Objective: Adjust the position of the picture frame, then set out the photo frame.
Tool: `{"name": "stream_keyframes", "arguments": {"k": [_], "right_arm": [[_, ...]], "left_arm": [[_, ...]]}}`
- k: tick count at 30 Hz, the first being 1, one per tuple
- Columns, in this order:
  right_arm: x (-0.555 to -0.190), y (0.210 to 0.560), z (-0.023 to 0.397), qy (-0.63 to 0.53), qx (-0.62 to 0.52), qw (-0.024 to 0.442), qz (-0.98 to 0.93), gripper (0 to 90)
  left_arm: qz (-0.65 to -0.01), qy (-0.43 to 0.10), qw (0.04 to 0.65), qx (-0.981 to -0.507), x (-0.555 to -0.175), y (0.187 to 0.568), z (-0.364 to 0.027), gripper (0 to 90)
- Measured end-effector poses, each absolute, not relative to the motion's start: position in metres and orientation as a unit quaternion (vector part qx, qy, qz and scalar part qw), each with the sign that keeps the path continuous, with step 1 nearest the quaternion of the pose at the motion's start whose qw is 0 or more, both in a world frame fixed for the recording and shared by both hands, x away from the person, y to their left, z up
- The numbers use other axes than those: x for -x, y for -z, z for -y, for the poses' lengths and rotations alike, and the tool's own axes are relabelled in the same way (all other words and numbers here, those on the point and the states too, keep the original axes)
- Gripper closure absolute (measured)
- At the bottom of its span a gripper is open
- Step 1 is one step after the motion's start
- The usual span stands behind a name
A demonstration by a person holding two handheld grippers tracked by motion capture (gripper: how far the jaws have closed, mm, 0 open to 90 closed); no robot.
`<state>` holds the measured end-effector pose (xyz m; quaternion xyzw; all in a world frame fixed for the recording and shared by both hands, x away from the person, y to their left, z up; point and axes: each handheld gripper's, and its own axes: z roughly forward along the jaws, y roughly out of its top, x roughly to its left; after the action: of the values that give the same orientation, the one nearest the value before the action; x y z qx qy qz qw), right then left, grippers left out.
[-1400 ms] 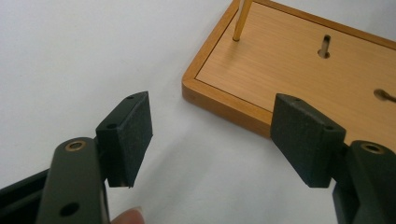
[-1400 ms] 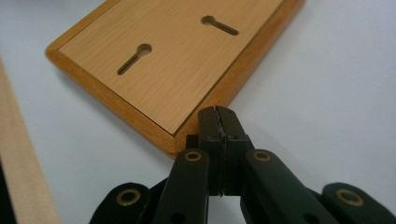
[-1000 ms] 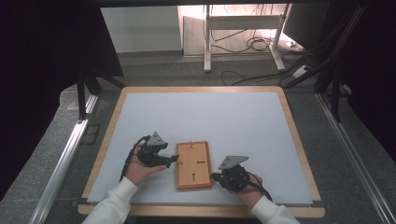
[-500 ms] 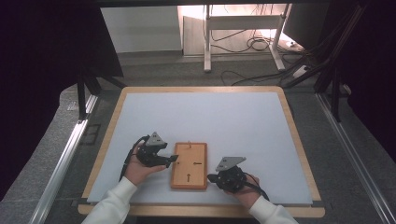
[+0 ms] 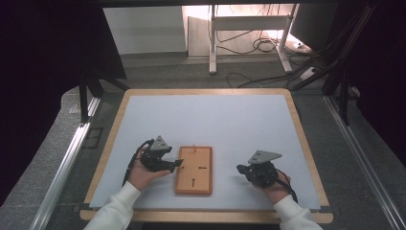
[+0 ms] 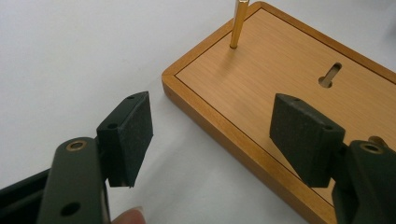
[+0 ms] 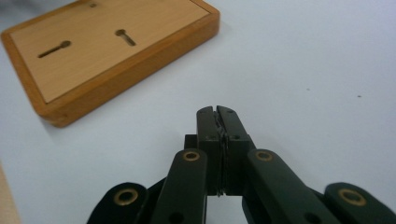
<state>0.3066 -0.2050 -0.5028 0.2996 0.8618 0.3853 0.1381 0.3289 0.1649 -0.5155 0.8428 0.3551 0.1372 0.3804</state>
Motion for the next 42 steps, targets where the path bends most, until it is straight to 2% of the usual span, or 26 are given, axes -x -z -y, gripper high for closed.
{"name": "stream_keyframes", "arguments": {"k": [6,8,16,20,24,28,38,42], "right_arm": [[-0.311,0.506,0.208,-0.380,-0.305,0.143,-0.862,89.0],[-0.311,0.506,0.207,-0.378,-0.304,0.142,-0.863,85.5],[-0.310,0.510,0.206,-0.375,-0.307,0.145,-0.863,51.5],[-0.311,0.511,0.206,-0.374,-0.320,0.147,-0.858,39.3],[-0.312,0.512,0.207,-0.378,-0.326,0.147,-0.854,32.3],[-0.310,0.512,0.207,-0.380,-0.326,0.149,-0.853,29.4],[-0.306,0.513,0.210,-0.382,-0.334,0.155,-0.848,28.0],[-0.303,0.514,0.211,-0.379,-0.338,0.157,-0.847,28.0]], "left_arm": [[-0.355,-0.137,0.379,-0.843,-0.329,0.517,-0.166,29.7],[-0.354,-0.138,0.380,-0.843,-0.329,0.517,-0.166,29.8],[-0.349,-0.138,0.384,-0.844,-0.331,0.516,-0.165,29.7],[-0.345,-0.140,0.389,-0.843,-0.333,0.515,-0.165,29.6],[-0.334,-0.142,0.405,-0.839,-0.336,0.511,-0.162,29.3],[-0.314,-0.144,0.416,-0.841,-0.345,0.506,-0.153,30.0],[-0.294,-0.114,0.419,-0.852,-0.370,0.510,-0.132,40.7],[-0.278,-0.098,0.416,-0.860,-0.379,0.517,-0.120,49.4]]}}
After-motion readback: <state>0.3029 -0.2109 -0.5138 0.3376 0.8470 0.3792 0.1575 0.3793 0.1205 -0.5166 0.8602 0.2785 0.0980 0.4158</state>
